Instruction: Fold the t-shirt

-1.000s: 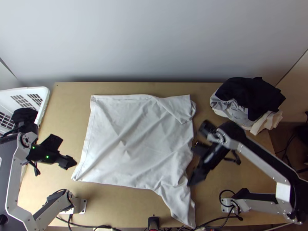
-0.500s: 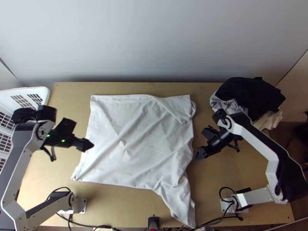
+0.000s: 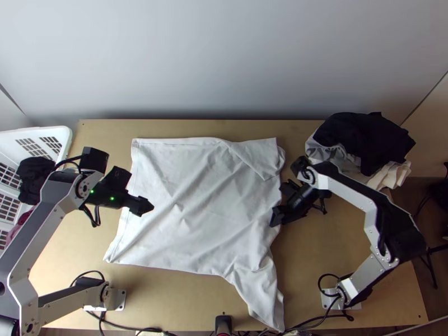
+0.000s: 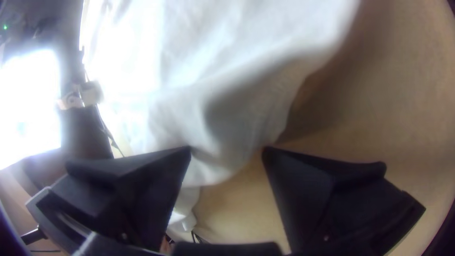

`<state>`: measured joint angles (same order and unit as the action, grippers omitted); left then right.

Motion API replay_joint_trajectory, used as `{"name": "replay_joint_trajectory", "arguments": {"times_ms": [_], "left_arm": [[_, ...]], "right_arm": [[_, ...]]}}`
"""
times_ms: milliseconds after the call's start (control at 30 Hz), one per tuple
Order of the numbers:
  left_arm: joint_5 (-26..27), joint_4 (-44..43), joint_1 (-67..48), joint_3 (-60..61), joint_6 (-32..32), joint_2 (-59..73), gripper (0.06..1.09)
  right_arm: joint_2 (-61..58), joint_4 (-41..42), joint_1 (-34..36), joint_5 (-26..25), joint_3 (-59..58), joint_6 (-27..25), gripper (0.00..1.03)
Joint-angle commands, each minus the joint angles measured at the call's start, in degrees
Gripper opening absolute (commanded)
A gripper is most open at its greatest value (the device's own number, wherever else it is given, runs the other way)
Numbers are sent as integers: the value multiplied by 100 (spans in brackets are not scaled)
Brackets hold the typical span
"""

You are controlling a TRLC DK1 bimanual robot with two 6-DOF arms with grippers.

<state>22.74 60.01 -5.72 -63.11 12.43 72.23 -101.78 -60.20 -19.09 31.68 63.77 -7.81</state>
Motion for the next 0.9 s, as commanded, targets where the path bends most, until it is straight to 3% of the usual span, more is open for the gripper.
{"name": "replay_joint_trajectory", "arguments": {"times_ms": [0,67,367,667,800,867], "left_arm": [[2,-59,-88,71,41,55,103],[2,-59,-88,89,49,55,103],[11,-121,-176,449,23,-51,103],[11,-121,-176,554,32,-112,103],[11,-121,-176,581,32,-77,103],[11,-130,-176,581,32,-60,103]], "right_arm": [[-299,325,-437,-4,549,456,22],[-211,466,-596,5,865,597,2],[-422,492,-1642,-4,2377,1010,3],[-1072,510,-2389,5,1990,931,4],[-1187,519,-2327,5,1762,992,50],[-993,519,-2160,5,1753,992,60]]}}
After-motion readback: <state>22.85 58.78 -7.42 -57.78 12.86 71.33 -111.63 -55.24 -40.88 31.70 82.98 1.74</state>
